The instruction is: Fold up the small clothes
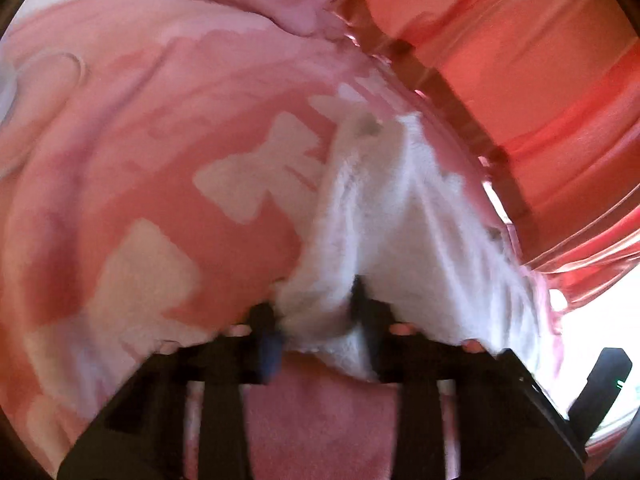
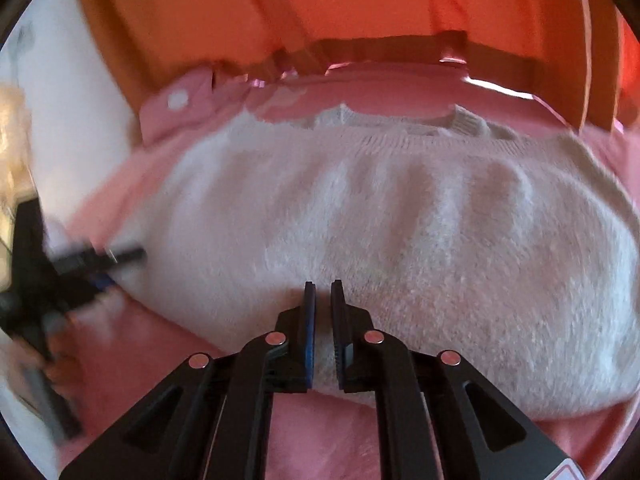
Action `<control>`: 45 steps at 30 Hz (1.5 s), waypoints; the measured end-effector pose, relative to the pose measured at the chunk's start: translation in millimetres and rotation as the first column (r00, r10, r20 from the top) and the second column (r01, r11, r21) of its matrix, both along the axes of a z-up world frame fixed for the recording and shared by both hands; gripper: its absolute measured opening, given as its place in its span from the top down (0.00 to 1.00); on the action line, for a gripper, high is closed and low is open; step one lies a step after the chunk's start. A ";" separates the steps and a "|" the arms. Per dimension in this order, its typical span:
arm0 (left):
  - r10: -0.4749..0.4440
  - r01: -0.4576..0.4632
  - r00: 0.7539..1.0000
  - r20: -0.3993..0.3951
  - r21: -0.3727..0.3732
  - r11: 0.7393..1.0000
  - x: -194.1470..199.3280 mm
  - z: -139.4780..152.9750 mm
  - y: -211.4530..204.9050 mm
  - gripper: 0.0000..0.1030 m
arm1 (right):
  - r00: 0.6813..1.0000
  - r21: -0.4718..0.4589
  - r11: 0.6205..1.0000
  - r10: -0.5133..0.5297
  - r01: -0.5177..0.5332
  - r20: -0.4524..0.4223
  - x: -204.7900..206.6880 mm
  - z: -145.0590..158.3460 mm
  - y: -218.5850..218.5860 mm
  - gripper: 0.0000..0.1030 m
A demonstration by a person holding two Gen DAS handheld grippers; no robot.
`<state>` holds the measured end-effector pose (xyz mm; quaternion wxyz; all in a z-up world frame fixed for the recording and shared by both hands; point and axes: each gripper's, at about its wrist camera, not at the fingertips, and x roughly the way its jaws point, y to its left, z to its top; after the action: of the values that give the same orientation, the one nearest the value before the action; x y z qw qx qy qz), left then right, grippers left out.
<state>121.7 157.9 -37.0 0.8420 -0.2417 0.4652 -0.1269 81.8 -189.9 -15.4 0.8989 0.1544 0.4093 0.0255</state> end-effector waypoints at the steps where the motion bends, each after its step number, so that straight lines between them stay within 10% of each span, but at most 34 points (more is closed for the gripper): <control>1: -0.001 0.001 1.000 0.013 0.011 1.000 -4.4 2.1 -0.7 0.80 | 1.000 0.006 1.000 0.003 -0.003 -0.013 -3.7 -6.0 -1.0 0.91; 9: 0.021 -0.020 0.999 0.034 -0.020 1.000 -34.5 14.5 9.3 0.86 | 0.999 -0.011 0.999 0.035 -0.035 0.024 5.4 11.3 8.1 0.94; 12: 0.025 -0.025 0.999 0.026 -0.001 1.000 -29.7 12.7 7.9 0.86 | 0.991 -0.064 0.995 0.070 -0.078 -0.118 28.1 -24.7 17.4 0.96; 19: 0.015 -0.016 0.999 0.039 0.022 1.000 -26.9 21.4 3.9 0.86 | 1.000 -0.022 1.000 -0.004 0.004 -0.012 9.6 17.4 -11.3 0.97; 23: -0.023 0.021 0.992 0.121 0.021 1.000 -27.4 62.6 -16.0 0.87 | 0.992 -0.059 0.990 -0.125 0.125 -0.007 -1.9 22.7 -62.8 0.91; 28: -0.152 0.143 0.949 0.278 0.052 0.988 -33.5 134.7 -84.6 0.87 | 0.942 0.115 0.936 -0.324 0.332 -0.082 -22.8 -3.5 -132.8 0.84; 37: -0.527 0.512 0.782 0.331 0.140 0.847 -79.9 151.6 -293.0 0.88 | 0.892 0.275 0.858 -0.451 0.433 0.003 -59.3 8.6 -187.2 0.84; 41: -0.628 0.600 0.763 0.153 0.193 0.776 -90.7 77.6 -359.6 0.87 | 0.873 0.304 0.833 -0.488 0.462 0.012 -79.9 10.4 -206.1 0.84; 45: -0.630 0.597 0.764 0.140 0.221 0.772 -105.1 47.7 -360.0 0.75 | 0.866 0.335 0.818 -0.501 0.467 0.016 -91.9 9.2 -220.0 0.84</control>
<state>16.5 -202.0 10.7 0.8139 0.0084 0.4379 -0.3818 -10.1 -409.8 -6.2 0.8584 0.3953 0.3000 -0.1298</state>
